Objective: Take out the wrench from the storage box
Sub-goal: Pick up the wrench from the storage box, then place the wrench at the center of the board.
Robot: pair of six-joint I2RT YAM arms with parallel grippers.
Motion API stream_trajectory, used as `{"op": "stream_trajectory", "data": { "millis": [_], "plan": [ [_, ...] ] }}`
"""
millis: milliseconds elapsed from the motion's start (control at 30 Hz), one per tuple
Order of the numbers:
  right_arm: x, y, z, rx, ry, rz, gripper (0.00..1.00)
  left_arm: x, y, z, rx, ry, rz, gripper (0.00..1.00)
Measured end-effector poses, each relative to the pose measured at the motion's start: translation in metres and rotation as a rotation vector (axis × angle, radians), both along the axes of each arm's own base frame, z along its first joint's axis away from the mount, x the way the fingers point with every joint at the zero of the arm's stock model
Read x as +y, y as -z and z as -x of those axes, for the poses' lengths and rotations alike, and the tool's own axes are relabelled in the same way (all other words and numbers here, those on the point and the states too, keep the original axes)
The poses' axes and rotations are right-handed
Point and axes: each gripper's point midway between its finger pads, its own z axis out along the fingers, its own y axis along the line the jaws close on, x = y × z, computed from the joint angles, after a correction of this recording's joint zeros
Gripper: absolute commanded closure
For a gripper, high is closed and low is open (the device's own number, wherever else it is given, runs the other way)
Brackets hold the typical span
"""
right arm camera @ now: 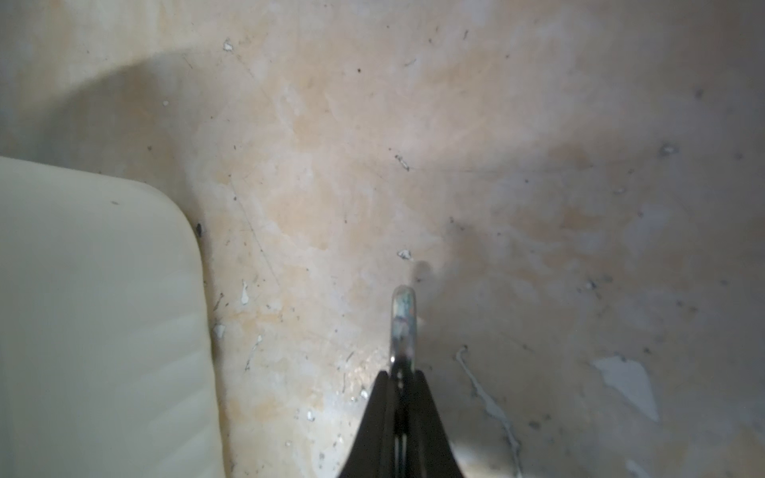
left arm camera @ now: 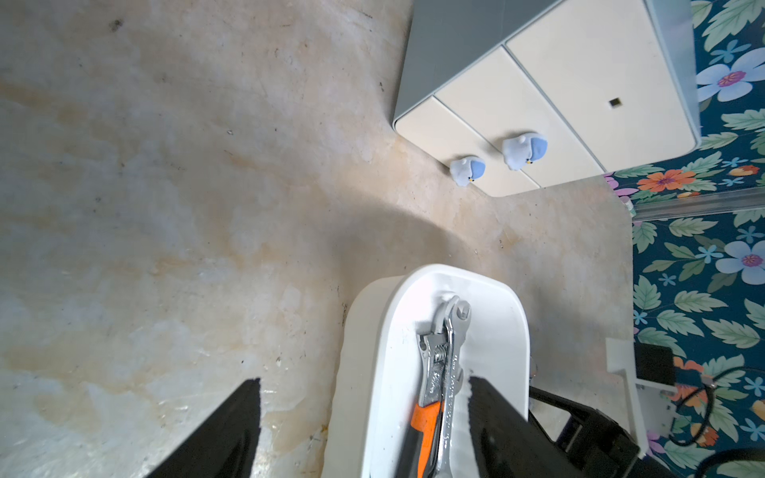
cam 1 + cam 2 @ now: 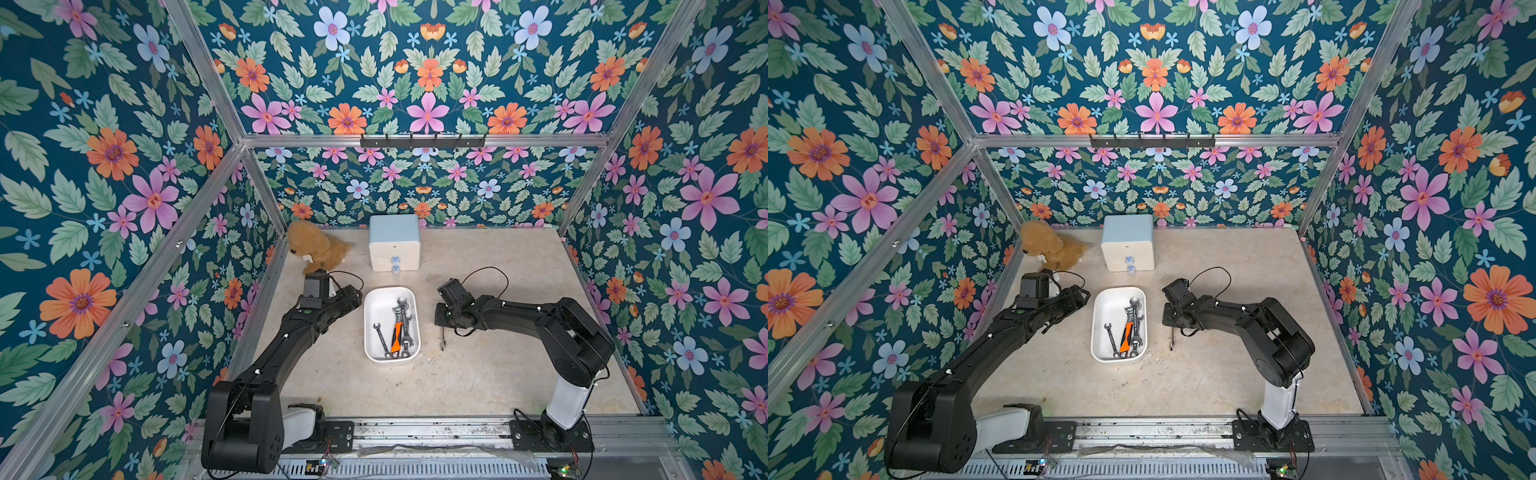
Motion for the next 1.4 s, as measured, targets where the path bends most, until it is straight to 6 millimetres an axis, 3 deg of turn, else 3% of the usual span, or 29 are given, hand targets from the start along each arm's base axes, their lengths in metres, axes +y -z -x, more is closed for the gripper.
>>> {"op": "stream_trajectory", "data": {
  "millis": [467, 1000, 1200, 1333, 1400],
  "plan": [
    [-0.015, 0.001, 0.005, -0.017, 0.039, 0.027, 0.84, 0.0, 0.002, -0.001, 0.007, -0.001, -0.003, 0.18],
    [-0.032, -0.007, 0.01, -0.027, 0.048, 0.092, 0.77, 0.001, 0.0, -0.003, 0.007, -0.005, -0.012, 0.18],
    [-0.016, -0.045, 0.008, -0.084, 0.003, 0.073, 0.71, 0.002, -0.008, -0.006, -0.004, -0.004, -0.017, 0.18],
    [0.02, -0.093, 0.014, -0.163, -0.086, 0.039, 0.71, 0.004, -0.015, -0.006, -0.018, -0.001, -0.039, 0.18],
    [0.041, -0.108, 0.02, -0.181, -0.127, 0.021, 0.71, 0.006, -0.016, -0.005, -0.017, -0.007, -0.051, 0.17]
  ]
}}
